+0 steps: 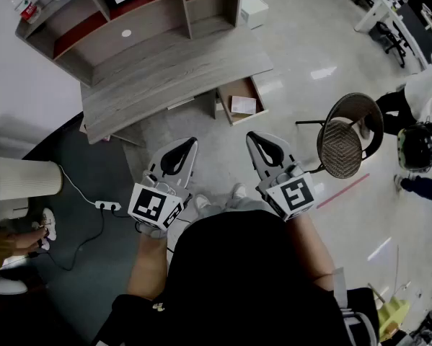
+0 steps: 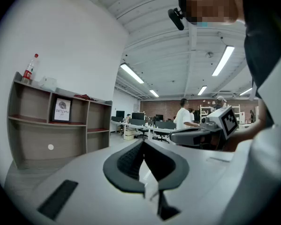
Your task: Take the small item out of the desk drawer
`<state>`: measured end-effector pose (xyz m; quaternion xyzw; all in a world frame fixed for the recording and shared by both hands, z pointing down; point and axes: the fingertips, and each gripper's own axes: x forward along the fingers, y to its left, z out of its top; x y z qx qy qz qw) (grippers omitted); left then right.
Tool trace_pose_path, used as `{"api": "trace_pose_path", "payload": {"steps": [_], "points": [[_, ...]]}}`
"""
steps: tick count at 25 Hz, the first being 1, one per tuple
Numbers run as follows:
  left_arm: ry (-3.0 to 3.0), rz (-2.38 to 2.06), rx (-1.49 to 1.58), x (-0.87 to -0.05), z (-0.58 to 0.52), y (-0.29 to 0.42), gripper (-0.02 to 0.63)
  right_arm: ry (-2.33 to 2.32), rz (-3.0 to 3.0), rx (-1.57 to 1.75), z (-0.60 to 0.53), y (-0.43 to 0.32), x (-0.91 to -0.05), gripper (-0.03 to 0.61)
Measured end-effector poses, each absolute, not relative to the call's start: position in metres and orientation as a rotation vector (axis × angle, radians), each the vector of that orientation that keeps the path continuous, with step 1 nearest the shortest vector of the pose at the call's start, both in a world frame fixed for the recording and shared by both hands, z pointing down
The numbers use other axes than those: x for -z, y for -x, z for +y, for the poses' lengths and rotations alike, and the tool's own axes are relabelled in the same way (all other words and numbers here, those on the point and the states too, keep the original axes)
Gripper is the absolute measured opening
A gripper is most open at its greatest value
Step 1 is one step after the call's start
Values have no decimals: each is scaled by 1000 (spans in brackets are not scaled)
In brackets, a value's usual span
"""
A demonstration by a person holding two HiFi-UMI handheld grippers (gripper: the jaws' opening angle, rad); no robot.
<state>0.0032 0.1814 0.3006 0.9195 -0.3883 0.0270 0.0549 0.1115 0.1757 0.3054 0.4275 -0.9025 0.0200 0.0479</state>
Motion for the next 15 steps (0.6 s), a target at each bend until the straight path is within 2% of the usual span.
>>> {"api": "trace_pose_path", "payload": {"steps": [15], "points": [[-2709, -1243, -93, -311, 161, -46, 9, -1319, -2797, -131, 157, -181, -315, -3]]}}
